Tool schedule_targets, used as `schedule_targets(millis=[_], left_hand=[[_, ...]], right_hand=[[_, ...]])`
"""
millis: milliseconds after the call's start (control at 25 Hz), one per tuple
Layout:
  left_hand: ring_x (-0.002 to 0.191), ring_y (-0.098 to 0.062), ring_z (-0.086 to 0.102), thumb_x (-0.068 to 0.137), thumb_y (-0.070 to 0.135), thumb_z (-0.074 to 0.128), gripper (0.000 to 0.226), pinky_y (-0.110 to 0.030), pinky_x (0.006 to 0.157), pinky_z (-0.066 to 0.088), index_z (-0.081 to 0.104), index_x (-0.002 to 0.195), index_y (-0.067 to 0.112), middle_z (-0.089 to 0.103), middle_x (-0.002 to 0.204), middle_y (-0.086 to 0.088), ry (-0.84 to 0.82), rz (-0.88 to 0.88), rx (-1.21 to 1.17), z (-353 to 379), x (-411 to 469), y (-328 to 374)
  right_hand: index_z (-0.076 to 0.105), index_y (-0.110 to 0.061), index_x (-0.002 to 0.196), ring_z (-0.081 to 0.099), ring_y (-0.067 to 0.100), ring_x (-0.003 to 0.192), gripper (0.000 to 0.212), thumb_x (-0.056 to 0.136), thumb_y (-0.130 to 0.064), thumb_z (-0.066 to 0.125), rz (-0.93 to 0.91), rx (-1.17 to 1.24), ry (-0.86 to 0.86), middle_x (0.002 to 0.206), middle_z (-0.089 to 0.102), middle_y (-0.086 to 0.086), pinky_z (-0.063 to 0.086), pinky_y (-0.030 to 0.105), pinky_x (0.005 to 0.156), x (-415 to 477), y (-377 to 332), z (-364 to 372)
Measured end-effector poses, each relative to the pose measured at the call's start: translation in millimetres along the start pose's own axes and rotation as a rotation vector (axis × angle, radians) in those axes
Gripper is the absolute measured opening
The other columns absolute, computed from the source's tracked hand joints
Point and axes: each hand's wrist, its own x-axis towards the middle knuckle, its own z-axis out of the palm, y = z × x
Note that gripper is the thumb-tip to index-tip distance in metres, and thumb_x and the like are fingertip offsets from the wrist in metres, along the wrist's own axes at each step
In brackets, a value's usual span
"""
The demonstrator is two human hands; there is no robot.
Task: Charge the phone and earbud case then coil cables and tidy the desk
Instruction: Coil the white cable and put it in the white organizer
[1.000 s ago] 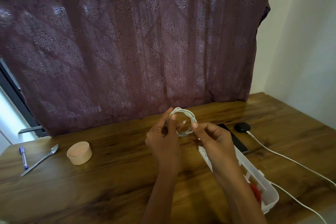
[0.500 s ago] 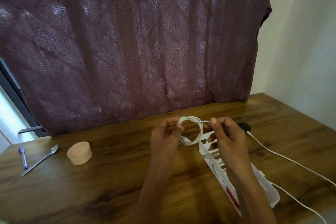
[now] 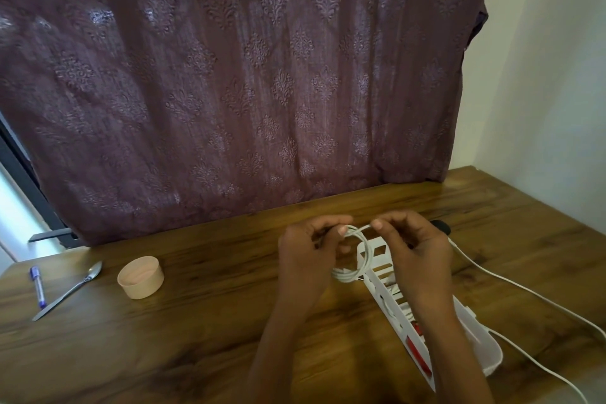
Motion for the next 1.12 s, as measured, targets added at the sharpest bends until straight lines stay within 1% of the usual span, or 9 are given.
schedule_targets(millis=[80, 160, 280, 360, 520, 720, 840, 960, 1120], left_hand=[[0.069, -0.007, 0.070, 0.083, 0.006, 0.064, 0.021, -0.020, 0.064, 0.056, 0.071, 0.084, 0.025, 0.073, 0.081, 0.006, 0.117, 0.044, 0.012, 5.2, -1.0, 0.2], [0.074, 0.003, 0.067, 0.082, 0.006, 0.065, 0.018, -0.009, 0.067, 0.050, 0.073, 0.088, 0.020, 0.071, 0.085, 0.010, 0.235, 0.164, 0.102, 7.5, -1.5, 1.2], [0.079, 0.008, 0.063, 0.082, 0.006, 0.065, 0.018, -0.005, 0.069, 0.047, 0.073, 0.089, 0.020, 0.066, 0.084, 0.020, 0.339, 0.274, 0.139, 8.9, -1.9, 2.2], [0.081, 0.006, 0.063, 0.081, 0.004, 0.065, 0.019, -0.006, 0.069, 0.047, 0.072, 0.088, 0.020, 0.066, 0.083, 0.019, 0.377, 0.281, 0.101, 8.6, -2.3, 1.8], [0.083, 0.003, 0.063, 0.084, 0.001, 0.060, 0.028, -0.006, 0.069, 0.045, 0.069, 0.088, 0.027, 0.066, 0.088, 0.012, 0.293, 0.291, 0.126, 2.8, -2.5, -3.8], [0.083, 0.011, 0.062, 0.091, 0.004, 0.051, 0.032, -0.002, 0.066, 0.042, 0.064, 0.099, 0.032, 0.066, 0.085, 0.022, 0.001, 0.217, 0.205, -4.0, -5.3, -7.6], [0.074, 0.007, 0.063, 0.093, 0.010, 0.051, 0.030, -0.005, 0.063, 0.043, 0.060, 0.091, 0.039, 0.067, 0.076, 0.021, 0.017, 0.266, 0.266, -4.1, -7.2, -8.7], [0.070, 0.013, 0.060, 0.091, 0.009, 0.054, 0.020, -0.001, 0.062, 0.040, 0.069, 0.096, 0.022, 0.061, 0.071, 0.029, 0.168, 0.309, 0.304, 0.8, -7.3, -11.1], [0.068, 0.016, 0.057, 0.091, 0.011, 0.053, 0.021, 0.000, 0.058, 0.037, 0.070, 0.102, 0.018, 0.058, 0.068, 0.028, 0.322, 0.285, 0.301, 2.5, -1.5, -9.6]], right_hand=[[0.063, -0.038, 0.073, 0.062, 0.004, 0.080, 0.019, 0.078, -0.022, 0.070, -0.014, -0.089, 0.038, 0.077, 0.065, -0.017, 0.049, 0.020, 0.072, -2.5, 0.3, 3.2], [0.063, -0.042, 0.073, 0.064, 0.002, 0.077, 0.007, 0.076, -0.037, 0.065, 0.046, -0.071, -0.011, 0.071, 0.067, -0.019, 0.048, 0.013, 0.068, -4.4, -1.7, 6.5], [0.070, -0.037, 0.080, 0.068, 0.002, 0.080, 0.018, 0.068, -0.048, 0.063, 0.194, 0.129, -0.231, 0.077, 0.073, -0.014, 0.054, 0.021, 0.072, -6.9, -6.0, 9.0], [0.072, -0.028, 0.087, 0.070, 0.008, 0.082, 0.019, 0.070, -0.037, 0.070, 0.247, 0.202, -0.315, 0.083, 0.075, -0.008, 0.057, 0.028, 0.075, -8.5, -8.3, 10.9], [0.070, -0.019, 0.086, 0.071, 0.016, 0.075, 0.011, 0.081, -0.010, 0.067, 0.265, 0.259, -0.227, 0.075, 0.075, 0.000, 0.058, 0.031, 0.072, -9.6, -12.6, 13.8], [0.055, -0.011, 0.091, 0.069, 0.009, 0.064, 0.014, 0.082, -0.005, 0.065, 0.409, 0.355, -0.064, 0.064, 0.072, -0.002, 0.052, 0.021, 0.061, -8.9, -11.0, 15.2], [0.055, -0.005, 0.093, 0.069, 0.014, 0.067, 0.012, 0.084, -0.009, 0.059, 0.621, 0.741, -0.150, 0.068, 0.071, 0.004, 0.056, 0.028, 0.067, -5.8, -9.9, 10.8], [0.059, -0.003, 0.098, 0.070, 0.016, 0.074, 0.024, 0.078, -0.017, 0.059, 0.700, 0.999, -0.218, 0.079, 0.072, 0.009, 0.058, 0.026, 0.066, -4.7, -12.2, 12.5], [0.066, -0.017, 0.089, 0.066, 0.011, 0.083, 0.016, 0.080, -0.030, 0.065, 0.364, 0.384, -0.035, 0.085, 0.072, -0.002, 0.054, 0.021, 0.071, -9.7, -12.5, 23.0]])
